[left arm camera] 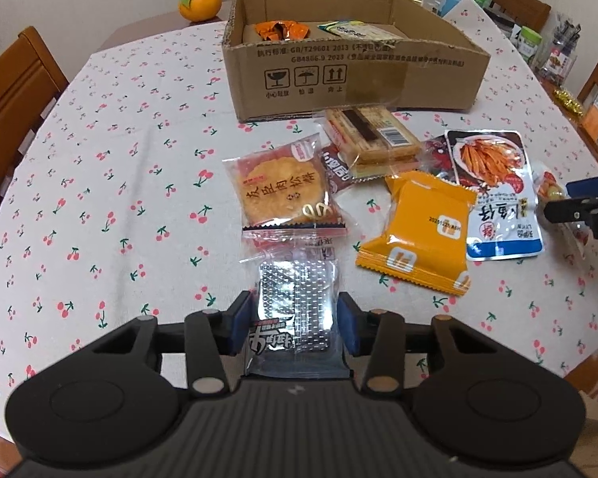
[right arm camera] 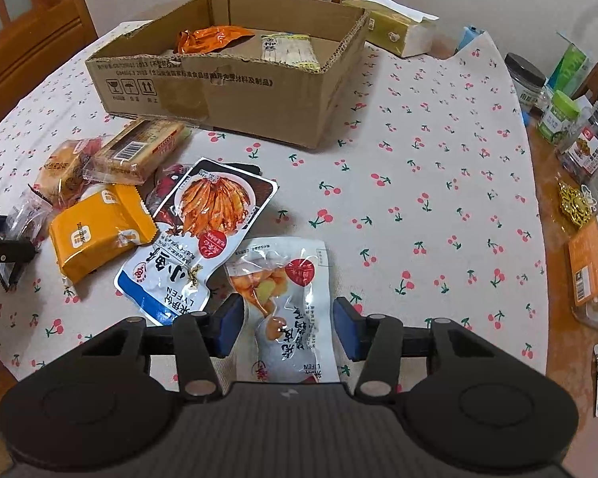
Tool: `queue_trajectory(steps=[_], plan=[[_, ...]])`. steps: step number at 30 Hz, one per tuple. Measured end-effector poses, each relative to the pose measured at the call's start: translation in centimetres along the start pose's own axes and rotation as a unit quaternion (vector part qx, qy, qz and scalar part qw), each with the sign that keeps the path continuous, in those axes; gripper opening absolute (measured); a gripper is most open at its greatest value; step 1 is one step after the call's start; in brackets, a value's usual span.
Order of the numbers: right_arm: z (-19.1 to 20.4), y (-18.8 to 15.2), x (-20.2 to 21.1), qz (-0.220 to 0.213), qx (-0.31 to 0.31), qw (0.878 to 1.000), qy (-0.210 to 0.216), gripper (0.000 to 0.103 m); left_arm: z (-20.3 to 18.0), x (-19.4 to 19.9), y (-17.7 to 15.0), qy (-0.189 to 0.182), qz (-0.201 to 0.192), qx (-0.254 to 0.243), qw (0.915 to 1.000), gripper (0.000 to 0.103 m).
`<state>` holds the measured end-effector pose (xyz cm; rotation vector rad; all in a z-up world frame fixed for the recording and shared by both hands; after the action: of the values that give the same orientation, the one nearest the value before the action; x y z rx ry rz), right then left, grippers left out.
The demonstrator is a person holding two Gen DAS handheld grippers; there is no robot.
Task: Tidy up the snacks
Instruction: 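Lift both held bags and carry them toward the cardboard box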
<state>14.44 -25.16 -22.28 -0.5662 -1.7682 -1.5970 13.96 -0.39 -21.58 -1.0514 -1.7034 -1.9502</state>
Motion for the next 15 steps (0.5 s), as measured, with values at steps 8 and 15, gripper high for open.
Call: queue_trajectory(steps=[8, 15], plan=[[-0.4, 1.7, 1.6, 0.000, 0.002, 1.000, 0.000, 0.055, 0.6, 2.4, 2.3, -0.024, -0.003, -0.018, 0.9995, 0.044], [-0.6, 4.4, 3.3, -0.022, -0.001, 1.000, 0.002, 0.053, 0.8, 3.6, 5.9, -0.050, -0.013, -0.033, 0.9981, 0.044]])
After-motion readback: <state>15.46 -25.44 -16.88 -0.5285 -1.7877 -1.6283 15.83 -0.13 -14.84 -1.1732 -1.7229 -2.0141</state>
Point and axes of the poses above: each gripper's, at about its wrist camera, not at the fingertips, and x roughly against the way its jaws point, z to its left, y to its top, the point moved 9 cm from there along -x, roughly the way its jaws point, and after that the axes turned 15 degrees about -z, right-handed, at the moved point
